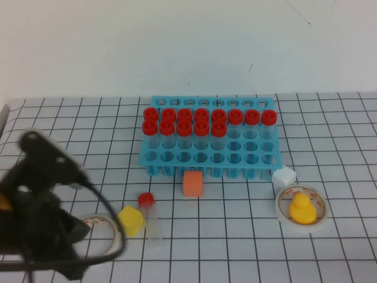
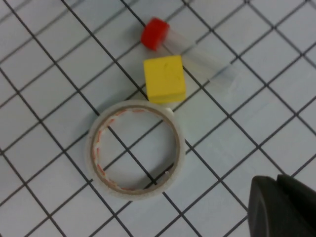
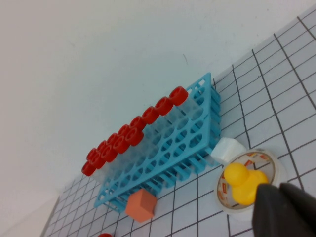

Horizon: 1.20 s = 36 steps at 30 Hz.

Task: Place the test tubes

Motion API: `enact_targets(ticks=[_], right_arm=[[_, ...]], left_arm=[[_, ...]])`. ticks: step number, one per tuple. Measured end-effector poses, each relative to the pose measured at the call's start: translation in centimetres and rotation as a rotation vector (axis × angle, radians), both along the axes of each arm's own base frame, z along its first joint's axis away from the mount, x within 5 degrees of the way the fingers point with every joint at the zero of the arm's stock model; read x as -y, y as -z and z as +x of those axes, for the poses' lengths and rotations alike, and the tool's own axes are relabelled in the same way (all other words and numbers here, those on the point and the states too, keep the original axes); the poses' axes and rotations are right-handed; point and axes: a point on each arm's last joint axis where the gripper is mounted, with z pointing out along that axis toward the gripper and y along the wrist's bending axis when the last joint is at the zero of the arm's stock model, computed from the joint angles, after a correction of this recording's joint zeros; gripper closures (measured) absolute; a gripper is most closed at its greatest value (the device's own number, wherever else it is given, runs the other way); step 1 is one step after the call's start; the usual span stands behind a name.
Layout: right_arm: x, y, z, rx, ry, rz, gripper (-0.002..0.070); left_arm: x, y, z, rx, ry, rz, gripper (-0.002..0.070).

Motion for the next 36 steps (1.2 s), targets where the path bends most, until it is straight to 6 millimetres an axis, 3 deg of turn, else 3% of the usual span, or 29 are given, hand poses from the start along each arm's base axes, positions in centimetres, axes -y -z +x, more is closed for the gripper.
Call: enact_targets(ticks=[5,11,13,14,20,23,29,36], right_arm=[[0.0,0.0,0.0,0.007,-0.006,-0.032,0.0678],[-0.2,0.1,-0.1,0.005,-0.025,-0.063,0.0678],[-0.3,0.2,-0.1,-0.002,-0.038,-0.065,0.0678],[-0.4,0.3,-0.1,-0.011,-0.054,-0.065,0.0678],[-0.9,0.6,-0.4,-0.044,-0.115,-0.073,0.0678],[-1.1,0.7,-0.4,-0.056,-0.135,-0.073,0.0678],[-1.1,0.7,-0.5,-0.053,-0.139,-0.085,0.0678],[-1.1,0.7,-0.5,-0.048,-0.142,-0.103,0.0678]], left_arm=[[4.2,2.1,1.1,-0.102,0.055,0.154,0.0676],[8.8,4.5,2.5,-0.180,-0.029,0.224,0.0675],[9.8,5.5,3.2,-0.225,-0.076,0.221,0.0649],[10.6,6.5,3.9,-0.271,-0.113,0.215,0.0589],[11.9,8.2,6.0,-0.353,-0.278,0.159,0.0366],[11.9,9.0,7.1,-0.362,-0.363,0.124,0.0305],[11.2,11.1,9.1,-0.396,-0.568,0.038,0.0280],[11.6,13.3,10.5,-0.410,-0.619,-0.014,0.0280]])
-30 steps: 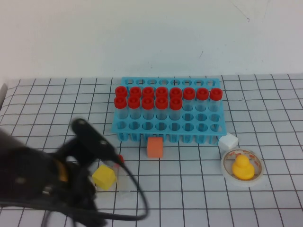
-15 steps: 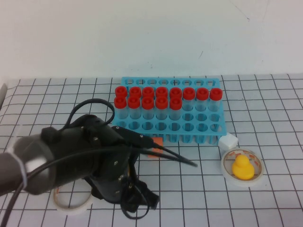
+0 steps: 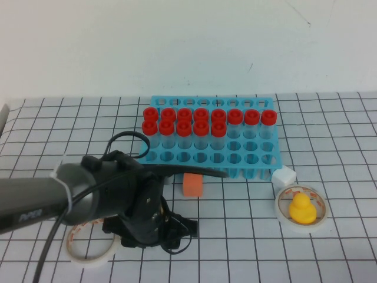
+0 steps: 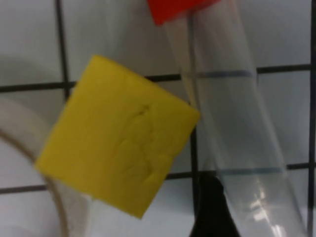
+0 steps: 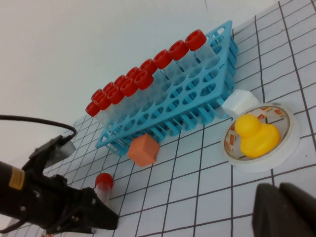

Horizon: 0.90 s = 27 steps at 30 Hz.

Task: Place the test tubes

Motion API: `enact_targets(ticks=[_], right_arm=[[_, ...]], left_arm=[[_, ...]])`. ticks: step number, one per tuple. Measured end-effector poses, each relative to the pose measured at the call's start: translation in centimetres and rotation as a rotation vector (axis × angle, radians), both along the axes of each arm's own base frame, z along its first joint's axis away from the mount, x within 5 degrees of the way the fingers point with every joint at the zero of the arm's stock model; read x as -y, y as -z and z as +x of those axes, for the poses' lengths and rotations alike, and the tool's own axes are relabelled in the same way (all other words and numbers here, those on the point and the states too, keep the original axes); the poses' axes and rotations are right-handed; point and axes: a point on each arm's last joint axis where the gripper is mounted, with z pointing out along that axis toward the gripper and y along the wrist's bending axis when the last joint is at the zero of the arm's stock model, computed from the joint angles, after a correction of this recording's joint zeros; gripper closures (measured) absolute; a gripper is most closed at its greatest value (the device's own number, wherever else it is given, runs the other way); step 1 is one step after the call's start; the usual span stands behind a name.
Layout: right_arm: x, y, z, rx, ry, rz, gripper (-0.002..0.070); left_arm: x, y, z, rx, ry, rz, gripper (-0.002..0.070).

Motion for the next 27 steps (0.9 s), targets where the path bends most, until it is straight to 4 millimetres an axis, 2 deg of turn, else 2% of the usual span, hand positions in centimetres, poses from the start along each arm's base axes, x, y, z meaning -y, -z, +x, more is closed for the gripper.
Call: enact_targets(ticks=[5,7,8,10,11,16,21,24,27], right_arm=[[0.0,0.0,0.0,0.001,0.000,-0.002,0.0678],[0.0,0.0,0.0,0.001,0.000,-0.002,0.0678],[0.0,0.0,0.0,0.001,0.000,-0.002,0.0678],[0.0,0.0,0.0,0.001,-0.001,-0.004,0.0678],[0.0,0.0,0.0,0.001,-0.001,-0.004,0.0678],[0.0,0.0,0.0,0.003,-0.002,-0.008,0.0678],[-0.1,0.0,0.0,0.001,-0.011,-0.016,0.0678],[-0.3,0.0,-0.1,-0.008,-0.035,0.008,0.0678],[-0.7,0.0,-0.3,-0.012,-0.074,0.040,0.0678]], left_arm=[[0.2,0.6,0.2,-0.019,-0.011,0.005,0.0281],[0.2,0.7,0.3,-0.025,-0.011,0.010,0.0303],[0.2,0.8,0.3,-0.030,-0.009,0.016,0.0327],[0.1,0.8,0.2,-0.038,0.017,0.035,0.0442],[0.1,0.8,0.2,-0.041,0.023,0.037,0.0468],[-0.1,0.4,-0.2,-0.061,0.132,0.078,0.0463],[-1.4,-1.2,-4.7,-0.122,0.276,0.146,0.0463],[-1.9,-3.0,-7.7,-0.028,0.327,0.093,0.0463],[-2.2,-4.9,-9.9,0.141,0.370,-0.016,0.0463]])
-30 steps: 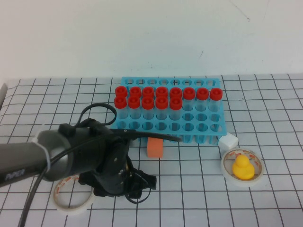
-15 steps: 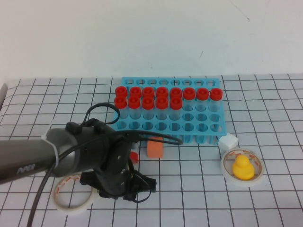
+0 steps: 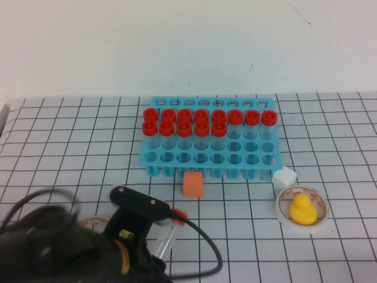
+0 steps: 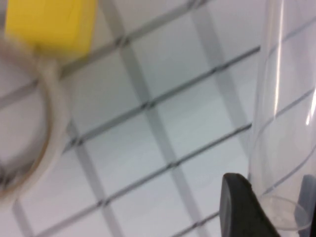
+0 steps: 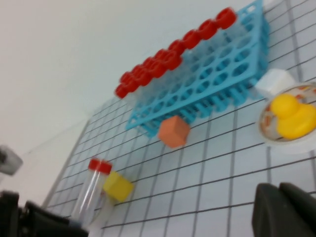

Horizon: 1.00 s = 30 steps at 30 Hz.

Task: Place the test tubes

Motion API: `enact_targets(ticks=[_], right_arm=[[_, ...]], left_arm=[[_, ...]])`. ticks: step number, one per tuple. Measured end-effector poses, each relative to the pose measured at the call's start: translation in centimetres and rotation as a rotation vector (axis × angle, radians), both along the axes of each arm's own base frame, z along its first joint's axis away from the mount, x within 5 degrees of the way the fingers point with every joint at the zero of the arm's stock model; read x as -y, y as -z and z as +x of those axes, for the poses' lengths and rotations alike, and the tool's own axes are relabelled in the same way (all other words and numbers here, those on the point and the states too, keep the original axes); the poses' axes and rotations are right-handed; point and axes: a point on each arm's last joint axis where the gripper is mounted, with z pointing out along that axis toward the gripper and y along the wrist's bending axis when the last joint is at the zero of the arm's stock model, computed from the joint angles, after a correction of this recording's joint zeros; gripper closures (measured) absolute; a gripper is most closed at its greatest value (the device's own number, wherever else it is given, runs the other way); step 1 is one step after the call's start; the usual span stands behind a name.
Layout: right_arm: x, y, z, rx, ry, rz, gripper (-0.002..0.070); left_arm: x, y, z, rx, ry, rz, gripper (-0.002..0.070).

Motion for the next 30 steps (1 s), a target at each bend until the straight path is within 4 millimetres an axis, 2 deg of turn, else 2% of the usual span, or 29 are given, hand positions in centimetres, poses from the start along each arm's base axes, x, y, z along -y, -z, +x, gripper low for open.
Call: enact_targets(ticks=[5,10,15,19,24,25,27,30], right_arm=[[-0.5,-0.5,-0.1,0.056,-0.054,0.016,0.0678],[-0.8,-0.9,-0.3,0.087,-0.086,0.059,0.0678],[-0.9,-1.5,-0.4,0.114,-0.111,0.037,0.0678],[-1.0,-4.4,0.2,0.136,-0.132,-0.010,0.0678],[-1.1,-8.2,2.1,0.115,-0.179,-0.052,0.0672],[-1.4,-9.7,3.4,0.118,-0.238,-0.096,0.0644],[-1.6,-11.0,4.9,0.126,-0.294,-0.129,0.0591],[-1.9,-12.4,7.2,0.158,-0.372,-0.156,0.0456]], left_arm=[[-0.4,-1.2,-1.2,0.231,0.066,-0.182,0.0463],[0.2,-1.2,-0.9,0.368,0.104,-0.310,0.0463],[1.6,-2.2,0.0,0.523,0.135,-0.475,0.0463],[2.5,-3.0,0.6,0.638,0.158,-0.599,0.0463],[3.3,-2.7,1.1,0.688,0.171,-0.662,0.0463],[3.5,-2.5,1.3,0.701,0.176,-0.680,0.0463],[3.7,-2.5,1.4,0.715,0.175,-0.706,0.0463],[4.0,-2.5,1.6,0.734,0.168,-0.755,0.0463]])
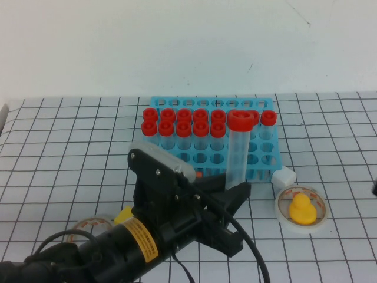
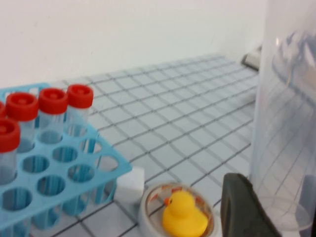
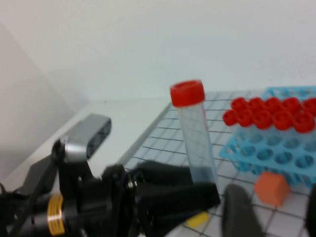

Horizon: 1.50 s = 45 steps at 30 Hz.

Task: Place the test tubes

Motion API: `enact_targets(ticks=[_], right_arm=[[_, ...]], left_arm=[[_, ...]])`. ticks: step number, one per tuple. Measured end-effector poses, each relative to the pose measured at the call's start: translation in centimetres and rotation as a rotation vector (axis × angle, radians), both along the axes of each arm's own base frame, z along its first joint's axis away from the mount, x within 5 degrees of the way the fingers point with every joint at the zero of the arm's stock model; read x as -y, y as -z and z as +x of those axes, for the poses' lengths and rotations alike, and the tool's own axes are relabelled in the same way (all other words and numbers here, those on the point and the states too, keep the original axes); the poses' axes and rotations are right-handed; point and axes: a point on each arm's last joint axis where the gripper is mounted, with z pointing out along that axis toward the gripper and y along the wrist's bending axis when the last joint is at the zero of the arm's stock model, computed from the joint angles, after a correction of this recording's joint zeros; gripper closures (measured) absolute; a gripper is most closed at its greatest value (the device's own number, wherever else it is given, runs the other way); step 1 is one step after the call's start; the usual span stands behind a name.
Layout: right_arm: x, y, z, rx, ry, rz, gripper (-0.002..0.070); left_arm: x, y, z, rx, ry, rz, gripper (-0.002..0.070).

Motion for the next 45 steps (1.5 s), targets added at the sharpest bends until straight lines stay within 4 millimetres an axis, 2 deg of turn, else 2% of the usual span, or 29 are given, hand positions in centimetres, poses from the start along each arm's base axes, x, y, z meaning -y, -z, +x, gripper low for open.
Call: enact_targets(ticks=[4,8,12,21,29,32,35,40,42,45], right_arm=[[-0.3,-1.2,3.3,0.013,-0.086,0.041,0.0249],[-1.3,-1.3,5.8,0.034,-0.182,0.056,0.0190],[-3.7,-1.4,7.2,0.112,-0.300,-0.028,0.0176],[-8.8,-1.9,10.9,0.203,-0.362,-0.167,0.0175],[-10.8,-0.9,14.0,0.163,-0.397,-0.171,0.0185],[-11.2,-0.5,14.4,0.150,-0.406,-0.171,0.0247],[-11.4,-0.2,14.4,0.143,-0.416,-0.168,0.0395],[-11.4,-0.2,14.4,0.144,-0.417,-0.171,0.0408],[-11.4,-0.2,14.4,0.146,-0.417,-0.172,0.0408],[-11.4,-0.3,14.5,0.148,-0.415,-0.171,0.0408]], left_arm=[[0.2,-0.1,0.1,0.005,0.005,-0.054,0.0463],[0.4,-0.1,0.2,0.028,0.012,-0.087,0.0463],[0.6,0.2,0.4,0.040,0.018,-0.109,0.0463],[0.8,0.5,0.5,0.026,0.020,-0.135,0.0463],[0.8,0.5,0.5,0.028,0.022,-0.136,0.0463],[0.8,0.5,0.5,0.028,0.023,-0.136,0.0463],[0.8,0.5,0.5,0.023,0.022,-0.131,0.0463],[0.8,0.6,0.5,0.026,0.021,-0.116,0.0463],[0.8,0.6,0.5,0.040,0.021,-0.102,0.0438],[0.6,0.8,0.7,0.037,0.014,-0.084,0.0321]])
